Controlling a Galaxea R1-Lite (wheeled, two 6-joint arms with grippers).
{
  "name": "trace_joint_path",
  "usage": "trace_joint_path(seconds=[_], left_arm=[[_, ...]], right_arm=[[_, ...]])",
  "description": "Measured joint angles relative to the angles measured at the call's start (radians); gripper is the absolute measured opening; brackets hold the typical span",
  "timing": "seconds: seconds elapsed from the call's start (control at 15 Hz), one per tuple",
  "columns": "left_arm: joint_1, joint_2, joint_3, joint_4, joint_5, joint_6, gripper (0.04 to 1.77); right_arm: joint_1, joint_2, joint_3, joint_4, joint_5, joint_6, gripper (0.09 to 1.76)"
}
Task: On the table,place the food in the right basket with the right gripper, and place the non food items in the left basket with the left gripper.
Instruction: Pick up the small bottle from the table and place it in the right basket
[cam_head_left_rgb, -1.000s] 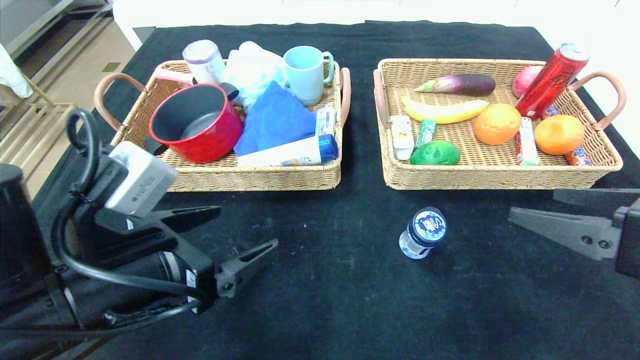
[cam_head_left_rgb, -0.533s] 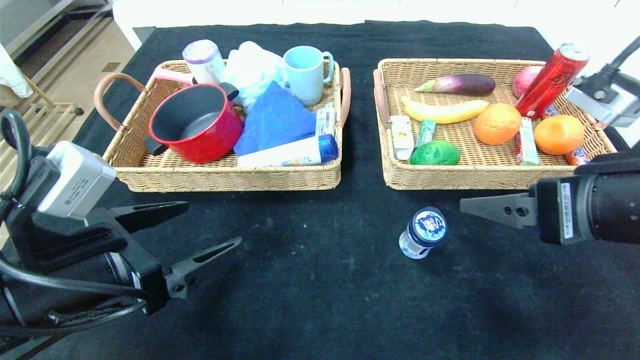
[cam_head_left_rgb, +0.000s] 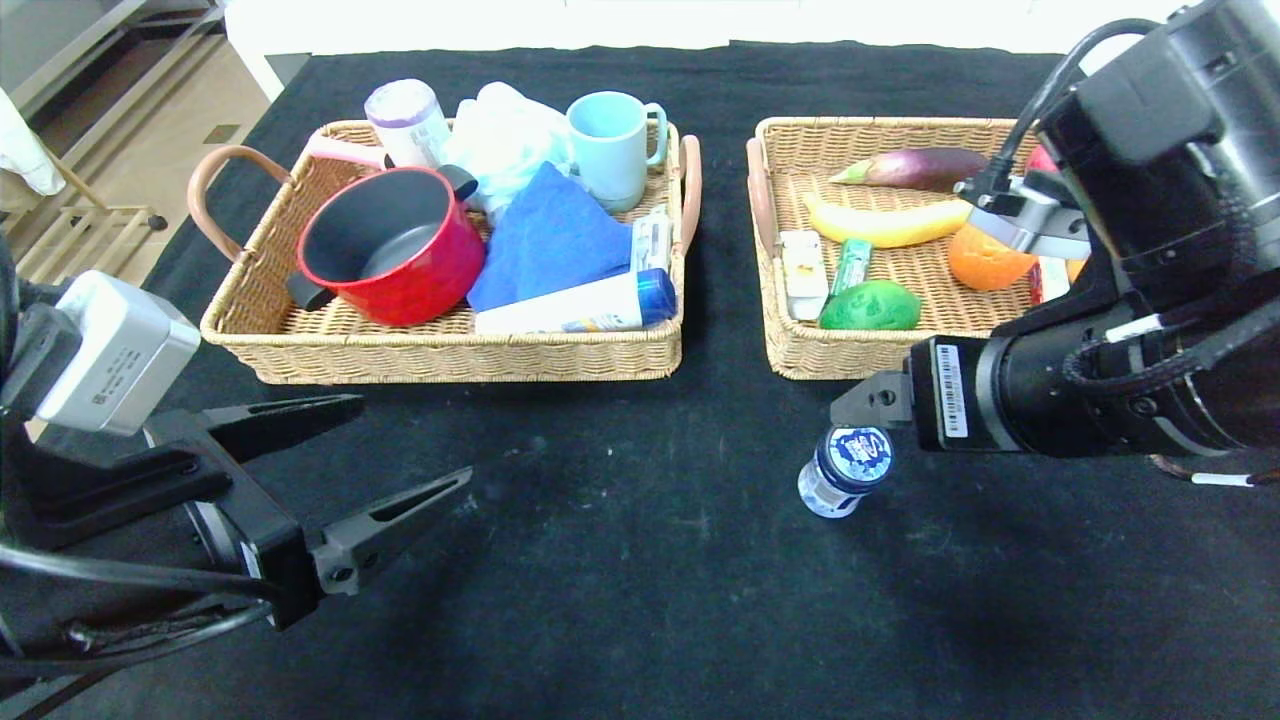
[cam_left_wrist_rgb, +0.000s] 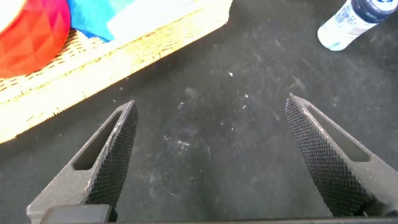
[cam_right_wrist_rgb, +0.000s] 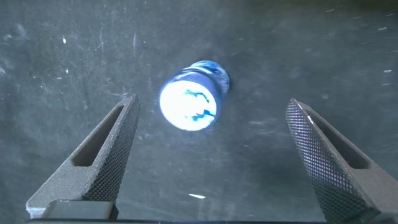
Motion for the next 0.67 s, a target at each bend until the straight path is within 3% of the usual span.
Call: trace_joint_path(seconds=[0.27, 0.67], left_arm=[[-0.002, -0.017, 0.001, 0.001, -0.001, 0.001, 1.71], [-0.005, -0.024, 0.006, 0.003, -0.004, 0.014, 1.72]], right_arm=[[0.013, 0.103, -0.094, 0.063, -0.023, 0.023, 1.71], [0.015, 0.21, -0.131, 0.07, -0.032, 0.053, 1.71]])
